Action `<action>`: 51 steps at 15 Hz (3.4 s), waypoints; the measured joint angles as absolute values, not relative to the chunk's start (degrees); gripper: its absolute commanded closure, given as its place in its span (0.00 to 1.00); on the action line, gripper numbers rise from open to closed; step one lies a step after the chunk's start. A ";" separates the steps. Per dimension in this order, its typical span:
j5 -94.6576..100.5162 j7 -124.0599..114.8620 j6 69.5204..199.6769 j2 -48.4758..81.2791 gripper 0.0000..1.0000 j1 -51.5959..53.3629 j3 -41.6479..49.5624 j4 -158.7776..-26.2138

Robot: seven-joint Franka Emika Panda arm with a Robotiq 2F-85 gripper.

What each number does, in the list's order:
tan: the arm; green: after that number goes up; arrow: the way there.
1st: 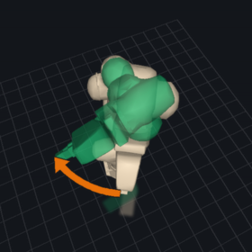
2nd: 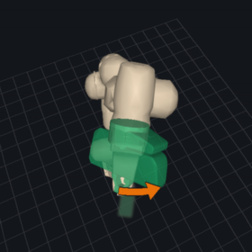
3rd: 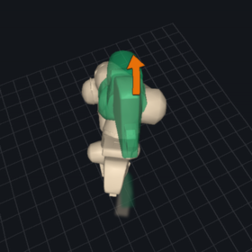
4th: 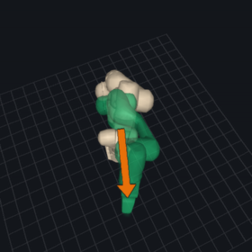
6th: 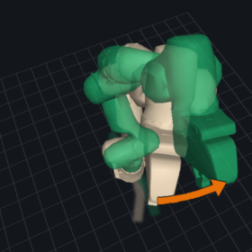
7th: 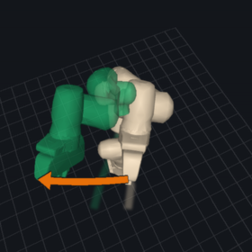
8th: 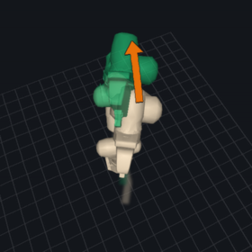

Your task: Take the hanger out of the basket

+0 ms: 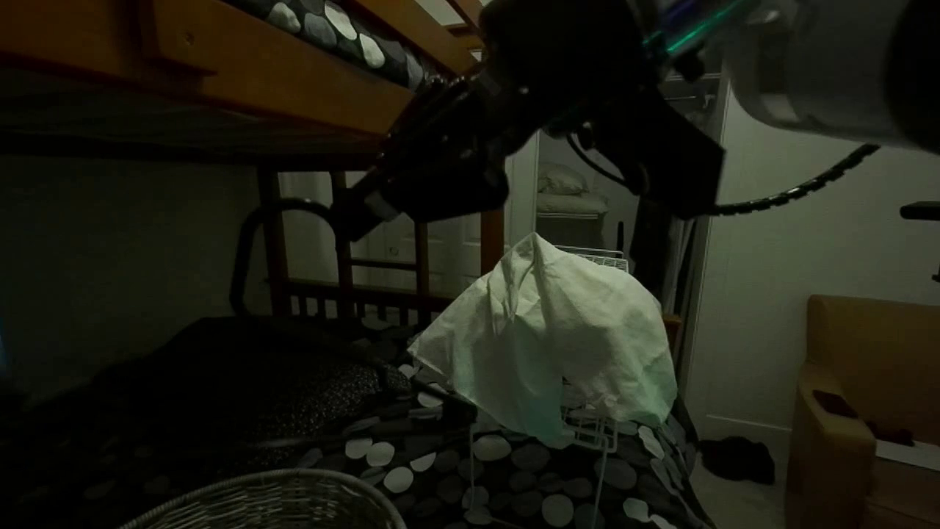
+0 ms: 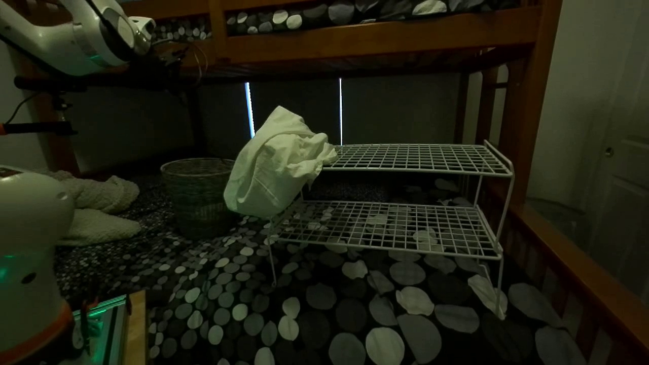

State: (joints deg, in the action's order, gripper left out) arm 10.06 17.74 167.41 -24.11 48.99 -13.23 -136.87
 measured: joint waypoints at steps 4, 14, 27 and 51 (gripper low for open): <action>4.91 15.83 161.82 -28.26 0.98 54.30 -12.54 -138.88; 10.48 11.06 156.91 -34.10 0.98 41.55 -16.15 -135.09; 19.26 11.47 125.26 -44.83 0.98 21.21 -22.12 -116.73; 37.65 8.12 142.82 -35.71 0.98 1.97 -16.85 -125.14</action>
